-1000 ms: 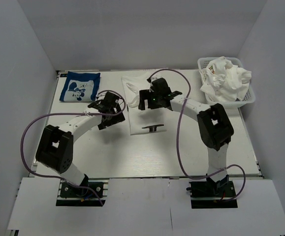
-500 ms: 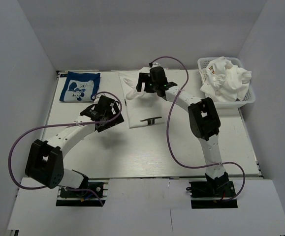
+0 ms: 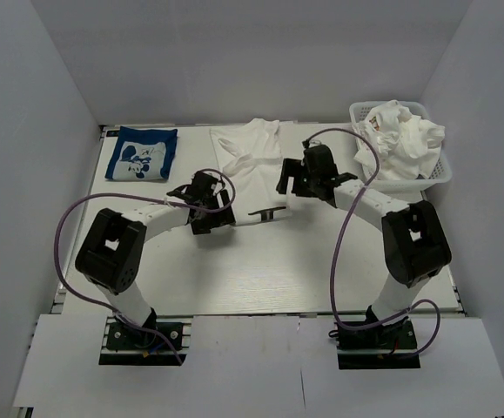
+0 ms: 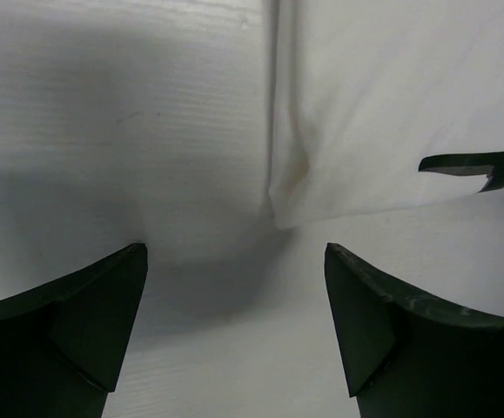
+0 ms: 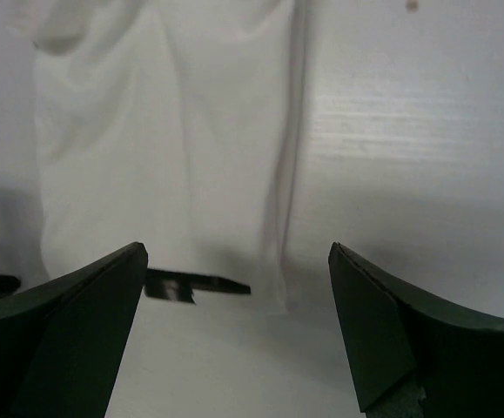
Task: Fold and stack the t-shirts
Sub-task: Grab one side of the 2/3 rectangular tshirt with both arms
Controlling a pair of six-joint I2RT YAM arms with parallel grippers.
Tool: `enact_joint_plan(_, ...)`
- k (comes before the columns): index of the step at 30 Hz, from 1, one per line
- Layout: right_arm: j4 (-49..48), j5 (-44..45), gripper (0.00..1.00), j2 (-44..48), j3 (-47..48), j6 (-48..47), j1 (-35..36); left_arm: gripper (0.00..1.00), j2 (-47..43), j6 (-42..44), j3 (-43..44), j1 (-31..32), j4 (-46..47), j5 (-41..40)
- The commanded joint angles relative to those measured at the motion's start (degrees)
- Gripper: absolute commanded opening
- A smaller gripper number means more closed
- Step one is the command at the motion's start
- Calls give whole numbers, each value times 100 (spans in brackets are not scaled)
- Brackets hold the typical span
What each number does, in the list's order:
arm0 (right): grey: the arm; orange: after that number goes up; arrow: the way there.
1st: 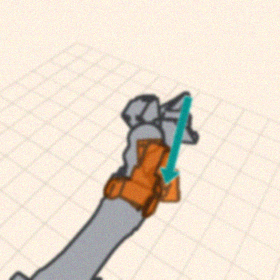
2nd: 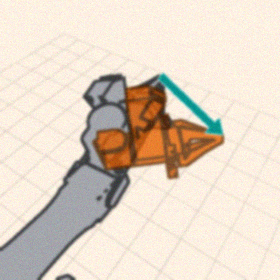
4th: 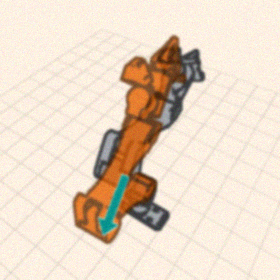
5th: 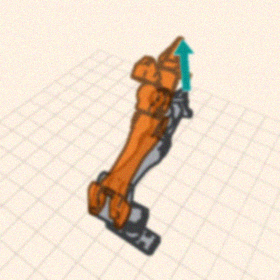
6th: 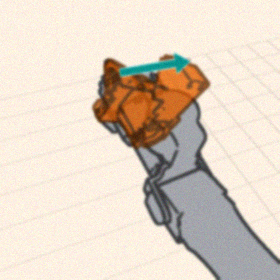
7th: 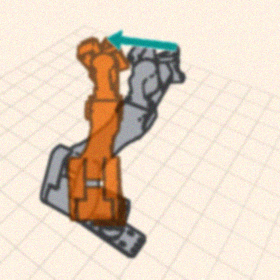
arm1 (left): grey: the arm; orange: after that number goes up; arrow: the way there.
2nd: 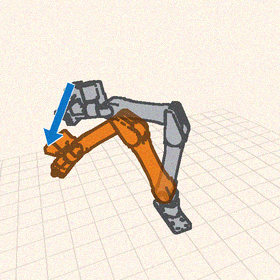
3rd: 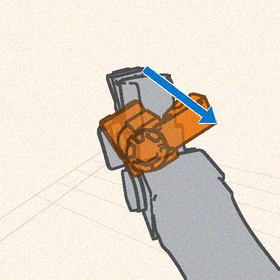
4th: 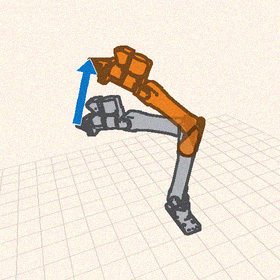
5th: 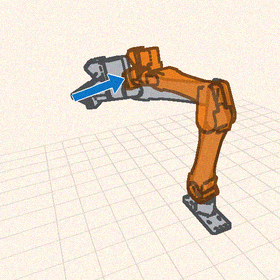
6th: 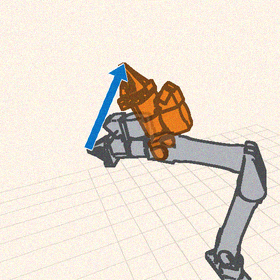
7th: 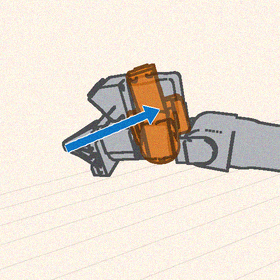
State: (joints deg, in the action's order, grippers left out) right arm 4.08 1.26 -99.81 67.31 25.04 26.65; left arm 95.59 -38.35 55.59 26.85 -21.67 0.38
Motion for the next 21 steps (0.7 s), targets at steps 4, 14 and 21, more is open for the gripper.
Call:
enact_joint_plan(4,375,-299,90,68,-614,-183,-117,80,600,302,426,31,594,630)
enact_joint_plan(14,94,-995,70,-408,-815,-17,-125,22,1102,354,655,31,717,911)
enact_joint_plan(21,-258,-1048,9,-443,-983,37,-143,0,1049,354,400,31,770,1034)
